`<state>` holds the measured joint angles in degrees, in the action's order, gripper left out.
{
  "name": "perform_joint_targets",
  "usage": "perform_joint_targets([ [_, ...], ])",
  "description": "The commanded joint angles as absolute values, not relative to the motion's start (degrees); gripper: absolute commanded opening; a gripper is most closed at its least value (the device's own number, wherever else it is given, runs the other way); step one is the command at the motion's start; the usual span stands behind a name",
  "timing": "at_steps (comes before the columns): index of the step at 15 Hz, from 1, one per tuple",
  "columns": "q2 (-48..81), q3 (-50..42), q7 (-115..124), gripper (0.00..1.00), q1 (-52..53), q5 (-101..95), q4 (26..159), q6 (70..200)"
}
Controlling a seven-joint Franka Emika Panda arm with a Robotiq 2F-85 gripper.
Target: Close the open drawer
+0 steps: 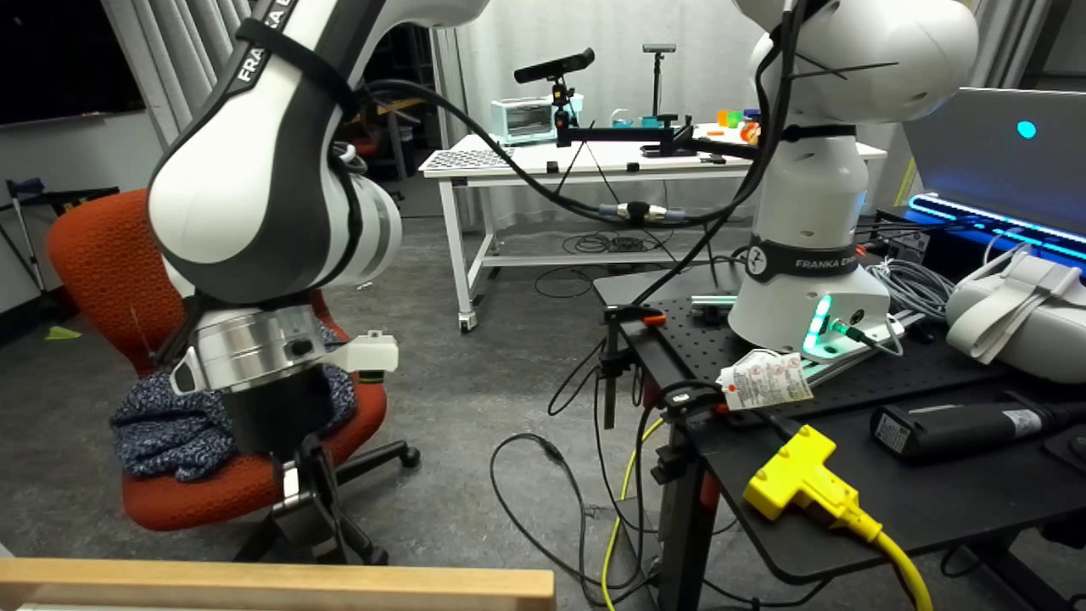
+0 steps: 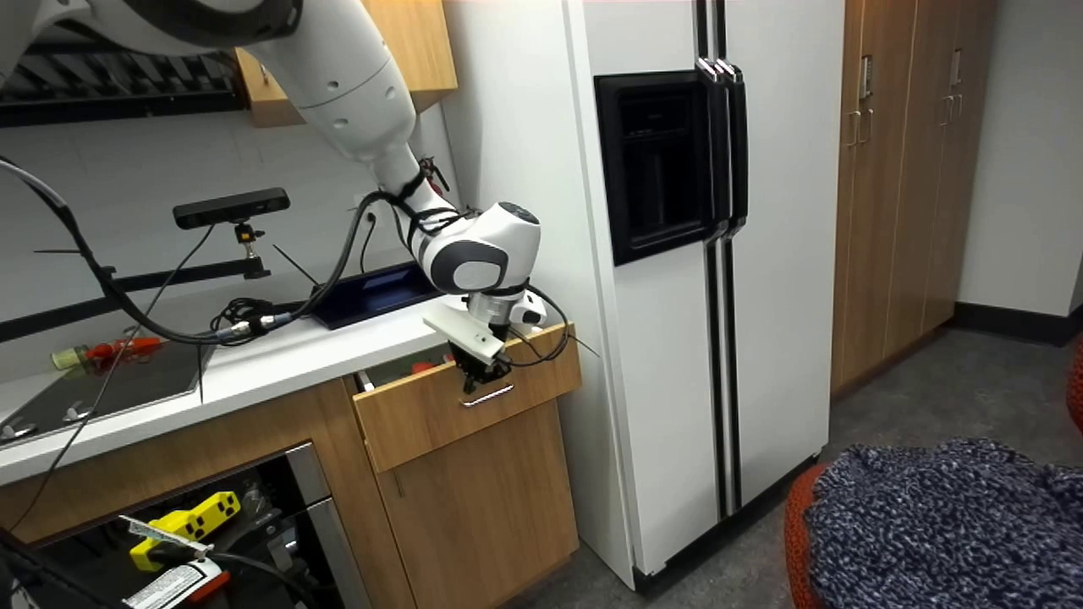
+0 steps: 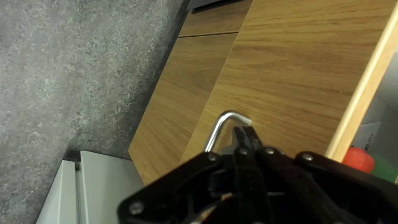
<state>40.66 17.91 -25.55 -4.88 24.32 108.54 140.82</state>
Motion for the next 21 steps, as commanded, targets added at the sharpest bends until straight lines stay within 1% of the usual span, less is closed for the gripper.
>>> perform_joint_targets([
  [1, 45.0, 19.5, -27.7, 0.00, -5.2, 23.5, 102.8, 138.9],
  [10, 53.2, 26.3, -33.0, 0.00, -4.1, 23.8, 91.5, 137.2],
  [14, 54.9, 27.5, -34.2, 0.00, -3.2, 23.5, 87.6, 134.7],
  [18, 52.1, 26.1, -34.6, 0.00, -3.0, 22.7, 88.3, 132.4],
  [21, 47.6, 24.8, -33.8, 0.00, -2.6, 21.3, 91.2, 132.3],
])
